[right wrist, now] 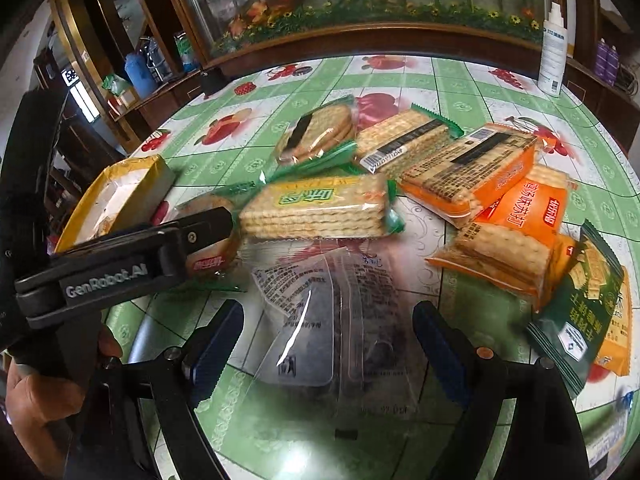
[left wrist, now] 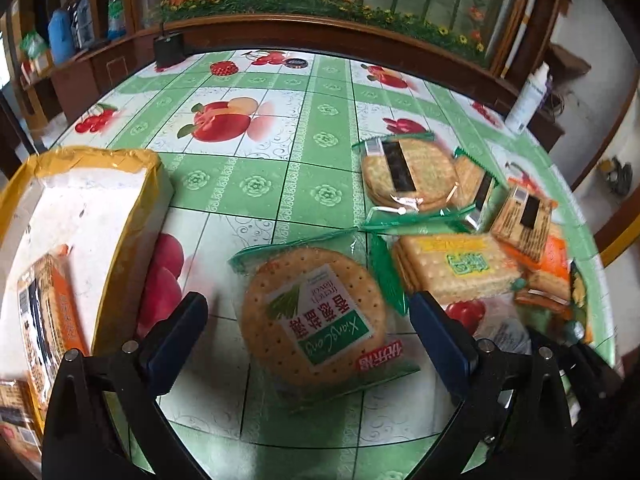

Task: Organize snacks
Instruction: 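Grasp the round green-label cracker pack with the left tool while the right tool grasps the clear bag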

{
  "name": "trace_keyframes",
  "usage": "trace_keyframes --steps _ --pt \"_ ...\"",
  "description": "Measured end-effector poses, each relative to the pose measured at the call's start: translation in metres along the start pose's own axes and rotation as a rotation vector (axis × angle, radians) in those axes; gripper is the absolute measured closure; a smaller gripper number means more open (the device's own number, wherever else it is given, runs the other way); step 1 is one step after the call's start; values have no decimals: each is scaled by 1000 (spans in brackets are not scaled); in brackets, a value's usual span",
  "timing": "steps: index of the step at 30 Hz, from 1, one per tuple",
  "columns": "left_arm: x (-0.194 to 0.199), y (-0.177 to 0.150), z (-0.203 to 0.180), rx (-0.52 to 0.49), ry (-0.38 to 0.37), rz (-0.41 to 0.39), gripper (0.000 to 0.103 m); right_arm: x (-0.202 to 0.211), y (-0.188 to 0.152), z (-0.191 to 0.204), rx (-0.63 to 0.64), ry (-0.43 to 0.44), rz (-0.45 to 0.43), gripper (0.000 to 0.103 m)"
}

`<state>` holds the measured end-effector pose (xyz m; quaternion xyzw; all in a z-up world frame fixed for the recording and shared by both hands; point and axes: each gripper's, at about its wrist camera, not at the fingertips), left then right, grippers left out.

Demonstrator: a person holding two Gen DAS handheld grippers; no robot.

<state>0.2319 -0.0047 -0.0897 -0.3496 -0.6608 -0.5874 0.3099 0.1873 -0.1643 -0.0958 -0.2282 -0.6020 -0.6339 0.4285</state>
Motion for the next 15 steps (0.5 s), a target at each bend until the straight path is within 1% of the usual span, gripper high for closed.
trace_keyframes --steps 3,5,7,11,12,15 --pt "-11 -3 -1 -8 14 37 2 -1 1 -1 3 -8 -4 15" --pt "-12 -3 -1 -15 40 17 2 -3 2 -2 10 -25 -6 15" --pt "-13 -3 -1 -19 44 10 2 -4 3 -1 25 -51 -8 15" --pt "-14 -3 -2 -29 52 -1 2 -5 3 3 51 -80 -13 22" --pt "-14 -3 -2 -31 52 -2 2 -6 3 5 60 -89 -14 26" --pt "-13 -3 -2 -36 49 -11 7 -6 3 7 80 -109 -21 32"
Point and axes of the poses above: each gripper's, at about its wrist camera, not at the fingertips, and x roughly against the way its jaws point, z to its left, y to its top, and after that the axes turned 2 degrees about x, right-handed
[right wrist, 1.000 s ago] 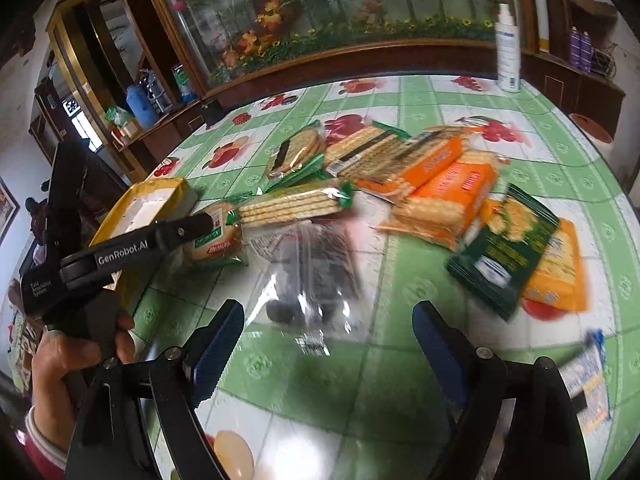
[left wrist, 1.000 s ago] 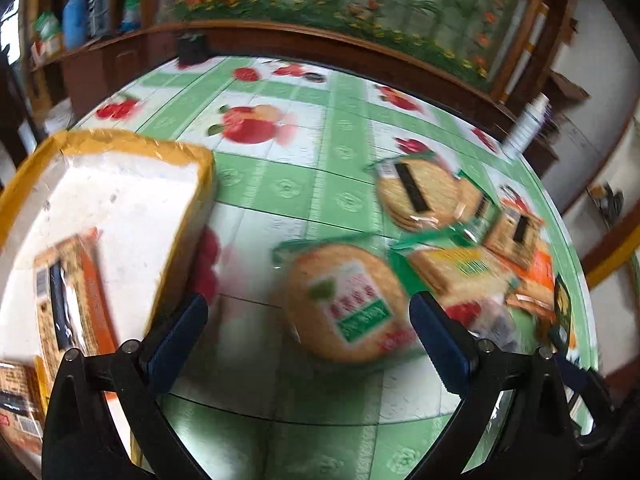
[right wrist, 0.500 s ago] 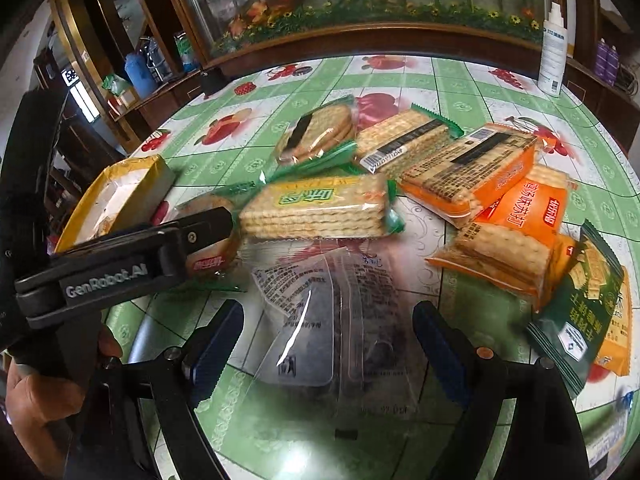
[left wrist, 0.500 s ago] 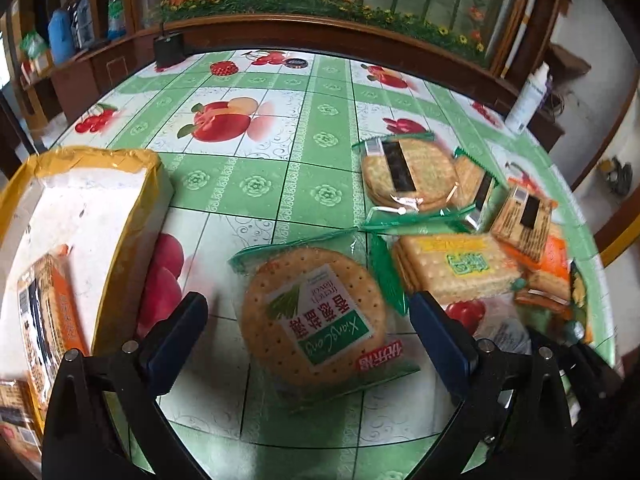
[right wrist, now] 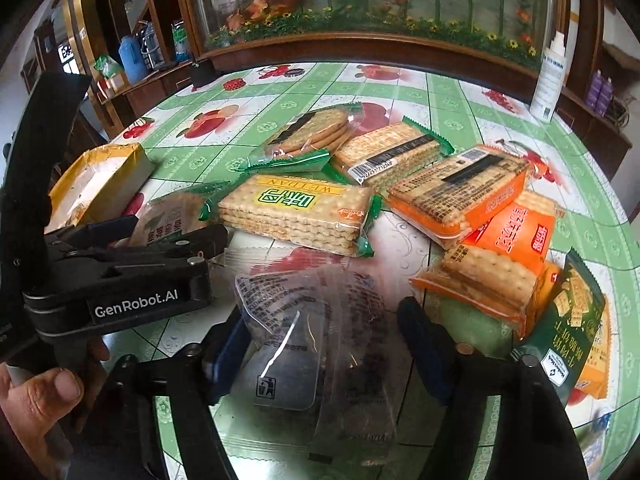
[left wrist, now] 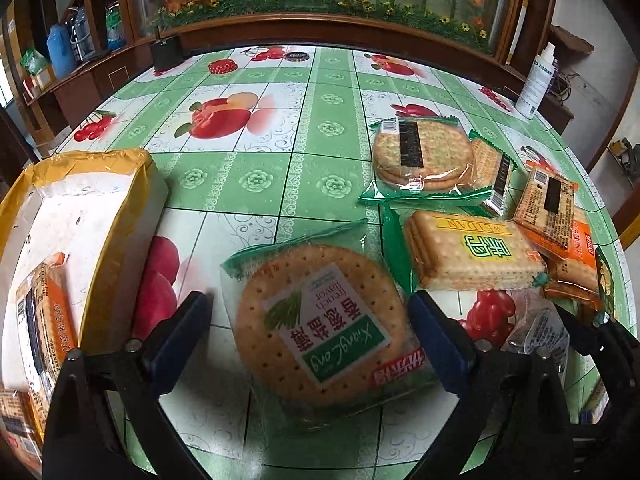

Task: Organize snacks
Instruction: 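Grasp the round green-label cracker pack with the left tool while the right tool grasps the clear bag, then carry both packs into the white tray and open both tools to release them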

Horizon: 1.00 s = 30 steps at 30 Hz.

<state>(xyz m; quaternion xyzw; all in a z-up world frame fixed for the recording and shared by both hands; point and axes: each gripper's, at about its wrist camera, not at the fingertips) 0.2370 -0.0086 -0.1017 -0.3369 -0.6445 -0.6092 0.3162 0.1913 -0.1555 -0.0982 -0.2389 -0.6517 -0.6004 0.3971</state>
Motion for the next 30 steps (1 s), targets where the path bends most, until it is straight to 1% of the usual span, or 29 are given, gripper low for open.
trace_keyframes --steps 1,2,4,6,8,10,12,21,30 --pt "1 0 0 -3 0 -5 13 0 0 0 2 -1 -5 33" --pt "2 0 0 -7 3 -10 17 0 1 0 3 -1 -7 39" --pt "3 -1 0 -12 6 -15 19 1 0 0 8 -8 -11 39" --pt "7 -3 0 -20 7 -31 25 1 -1 0 11 -13 -15 41" --pt "11 -6 -1 -31 18 -43 25 3 -2 0 7 -7 -15 42" --pt "17 -10 0 -31 13 -60 25 6 -3 0 3 1 -17 45" --pt "25 -14 1 -40 22 -77 25 12 -5 1 3 7 -24 47" --pt "77 -29 12 -24 48 -182 25 49 -21 3 -31 49 -83 48" --pt "112 -45 32 8 76 -231 25 81 -39 19 -25 100 -121 48"
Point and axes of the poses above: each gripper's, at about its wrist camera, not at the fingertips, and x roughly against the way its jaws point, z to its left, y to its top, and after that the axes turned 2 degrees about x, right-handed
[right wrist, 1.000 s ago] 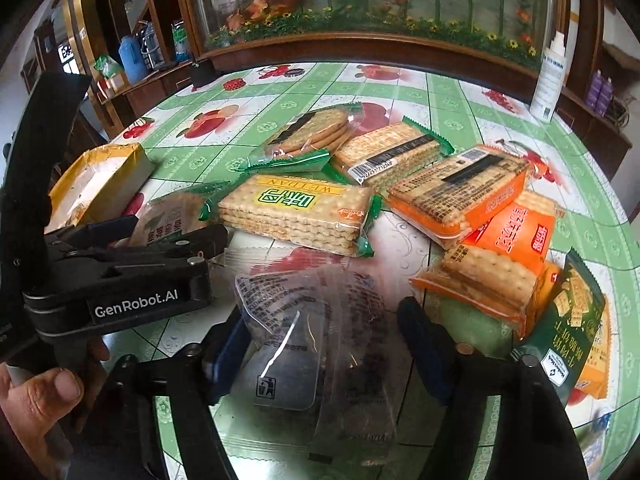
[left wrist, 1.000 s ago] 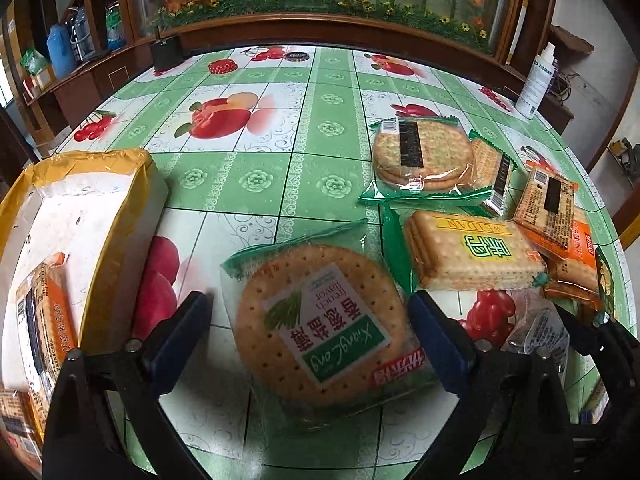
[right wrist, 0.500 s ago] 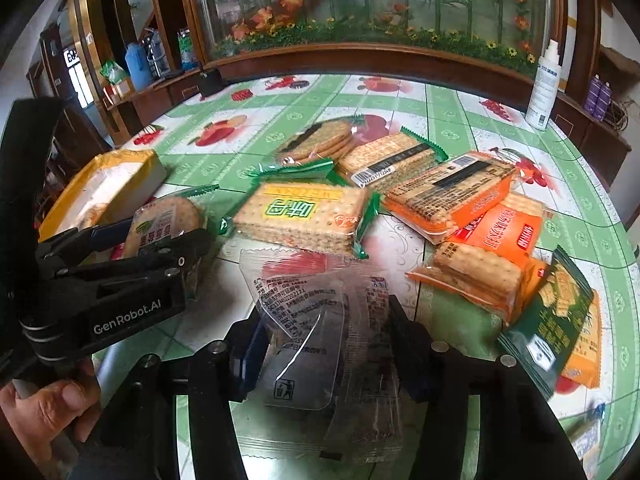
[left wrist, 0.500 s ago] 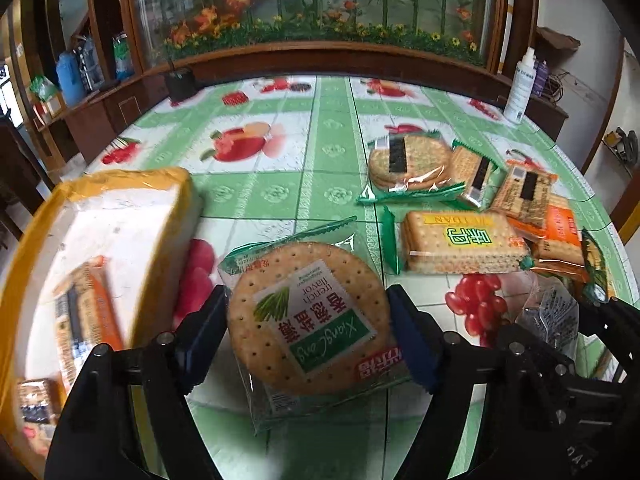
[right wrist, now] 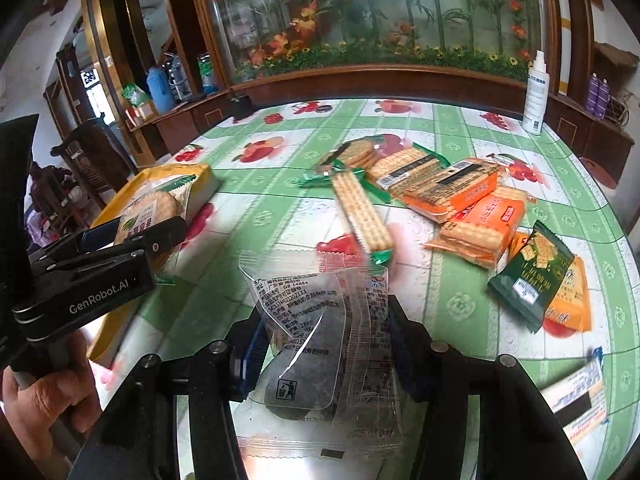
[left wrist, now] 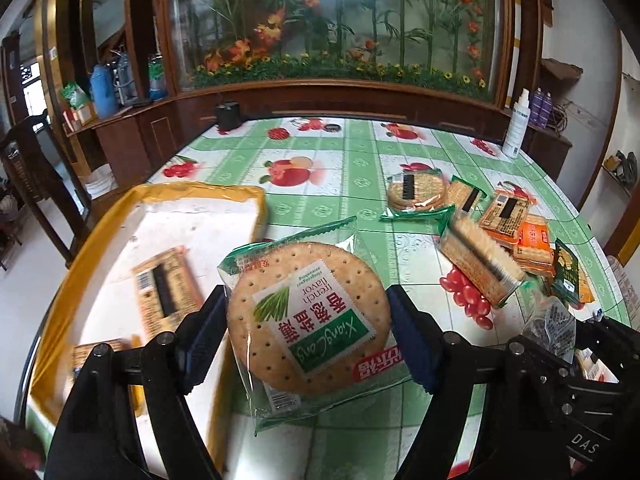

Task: Organize snacks
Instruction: 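Carry both packs into the white tray and open both tools to release them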

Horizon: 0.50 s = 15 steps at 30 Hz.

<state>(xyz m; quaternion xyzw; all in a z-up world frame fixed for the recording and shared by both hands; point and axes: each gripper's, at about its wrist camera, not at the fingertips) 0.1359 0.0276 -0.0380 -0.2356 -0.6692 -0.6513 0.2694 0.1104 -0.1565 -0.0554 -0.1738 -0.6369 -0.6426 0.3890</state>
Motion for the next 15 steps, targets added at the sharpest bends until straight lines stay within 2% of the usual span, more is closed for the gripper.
trace_keyframes --steps 6,15 --pt "24 -6 26 26 31 -40 25 16 -1 19 1 91 -32 48" --pt "45 -14 75 85 116 -70 25 30 13 71 85 151 -73 48"
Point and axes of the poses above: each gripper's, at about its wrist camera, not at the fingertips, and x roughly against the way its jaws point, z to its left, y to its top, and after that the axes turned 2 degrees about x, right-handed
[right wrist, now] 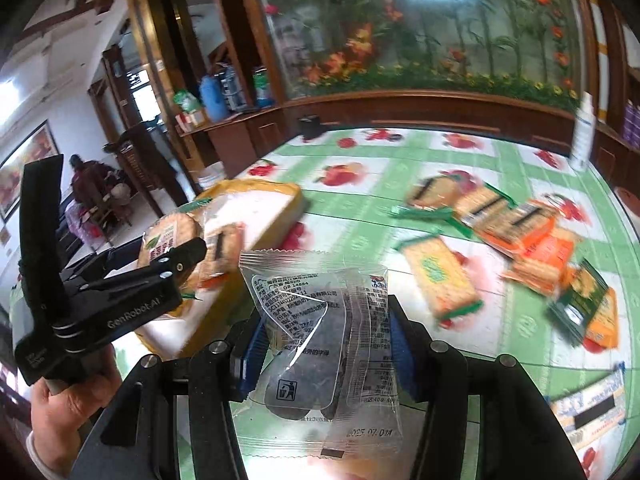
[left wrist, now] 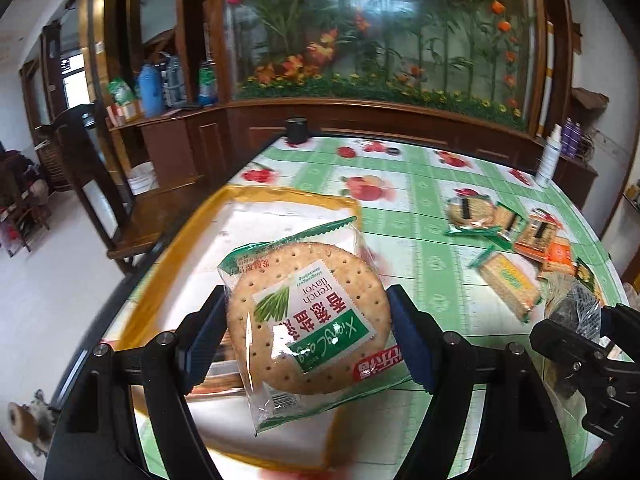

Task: Organize snacks
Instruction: 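Carry both packs into the white tray and open both tools to release them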

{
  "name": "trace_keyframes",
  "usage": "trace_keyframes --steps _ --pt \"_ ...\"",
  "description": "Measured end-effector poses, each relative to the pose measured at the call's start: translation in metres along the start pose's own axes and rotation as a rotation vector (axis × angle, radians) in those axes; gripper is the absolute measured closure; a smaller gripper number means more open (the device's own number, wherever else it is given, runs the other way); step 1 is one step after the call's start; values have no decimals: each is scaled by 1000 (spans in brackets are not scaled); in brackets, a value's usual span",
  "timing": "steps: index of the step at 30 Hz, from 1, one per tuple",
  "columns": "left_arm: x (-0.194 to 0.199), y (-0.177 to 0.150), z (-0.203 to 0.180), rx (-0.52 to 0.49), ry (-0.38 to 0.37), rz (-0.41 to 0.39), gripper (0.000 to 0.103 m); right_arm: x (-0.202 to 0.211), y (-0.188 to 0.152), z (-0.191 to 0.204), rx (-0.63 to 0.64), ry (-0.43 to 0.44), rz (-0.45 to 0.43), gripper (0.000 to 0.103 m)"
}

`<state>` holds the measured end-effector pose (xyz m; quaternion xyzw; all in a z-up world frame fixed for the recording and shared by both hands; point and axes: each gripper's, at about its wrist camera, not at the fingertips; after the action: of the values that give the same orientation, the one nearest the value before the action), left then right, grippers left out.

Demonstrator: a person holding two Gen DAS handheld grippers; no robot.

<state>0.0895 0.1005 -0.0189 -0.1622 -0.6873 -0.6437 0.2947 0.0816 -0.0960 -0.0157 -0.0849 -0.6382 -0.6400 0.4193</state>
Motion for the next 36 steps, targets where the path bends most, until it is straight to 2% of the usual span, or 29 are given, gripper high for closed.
trace_keyframes --steps 8,13,19,24,36 --pt "-2 -2 46 63 51 6 25 -26 16 58 84 90 14 48" --pt "-15 -6 77 116 77 45 25 -46 27 91 120 139 20 48" --pt "-28 -14 95 144 87 82 25 -82 37 114 118 180 51 48" --pt "-36 -18 100 147 84 101 25 -101 35 123 115 192 68 48" --pt "-57 -20 100 126 81 147 25 -148 52 114 53 208 114 48"
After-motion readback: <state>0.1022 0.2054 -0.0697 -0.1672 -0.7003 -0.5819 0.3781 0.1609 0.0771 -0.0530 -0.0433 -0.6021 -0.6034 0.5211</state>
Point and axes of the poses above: each gripper's, at about its wrist camera, not at the fingertips, and x roughly against the way its jaws point, z to its left, y to its top, and after that the axes turned 2 degrees about x, right-handed
